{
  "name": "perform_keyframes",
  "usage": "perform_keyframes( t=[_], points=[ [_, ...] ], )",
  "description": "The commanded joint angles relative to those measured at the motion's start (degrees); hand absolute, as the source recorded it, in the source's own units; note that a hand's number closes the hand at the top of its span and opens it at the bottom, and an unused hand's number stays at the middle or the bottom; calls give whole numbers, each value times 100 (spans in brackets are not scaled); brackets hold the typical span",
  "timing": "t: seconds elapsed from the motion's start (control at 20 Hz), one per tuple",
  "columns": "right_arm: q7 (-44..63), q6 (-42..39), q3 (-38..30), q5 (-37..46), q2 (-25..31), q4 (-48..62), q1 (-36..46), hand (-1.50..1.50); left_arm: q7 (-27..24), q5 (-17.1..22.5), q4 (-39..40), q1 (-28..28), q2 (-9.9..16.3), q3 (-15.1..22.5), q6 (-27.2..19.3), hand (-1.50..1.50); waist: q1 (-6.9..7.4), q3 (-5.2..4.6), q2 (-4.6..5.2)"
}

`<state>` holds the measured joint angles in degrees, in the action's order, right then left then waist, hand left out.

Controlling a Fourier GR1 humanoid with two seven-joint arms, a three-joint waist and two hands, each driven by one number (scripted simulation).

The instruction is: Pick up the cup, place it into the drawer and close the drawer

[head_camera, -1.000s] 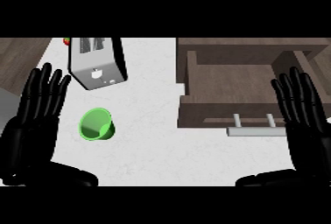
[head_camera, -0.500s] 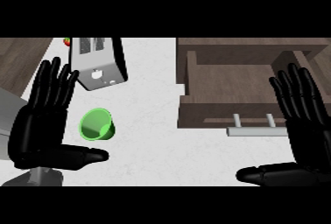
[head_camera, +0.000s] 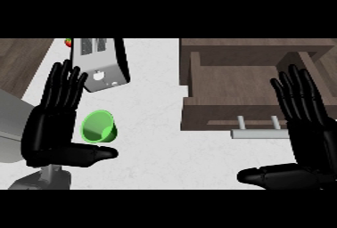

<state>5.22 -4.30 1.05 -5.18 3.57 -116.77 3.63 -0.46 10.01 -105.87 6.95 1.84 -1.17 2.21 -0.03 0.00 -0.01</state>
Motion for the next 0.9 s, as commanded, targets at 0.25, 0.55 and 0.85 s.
perform_keyframes(
  t=[0.25,0.55,0.85],
  points=[
    [-176,97,20,166,-136,198,146,-150,-47,9,-55,-384,-2,-60,-20,-150,8,0,-1],
    [-93,43,-149,69,-40,276,292,-150,41,-103,296,-357,127,-135,-6,-150,7,0,0],
    [415,114,-232,-101,20,47,600,-150,-336,-152,571,-827,145,-261,73,-150,20,0,-1]
  ],
)
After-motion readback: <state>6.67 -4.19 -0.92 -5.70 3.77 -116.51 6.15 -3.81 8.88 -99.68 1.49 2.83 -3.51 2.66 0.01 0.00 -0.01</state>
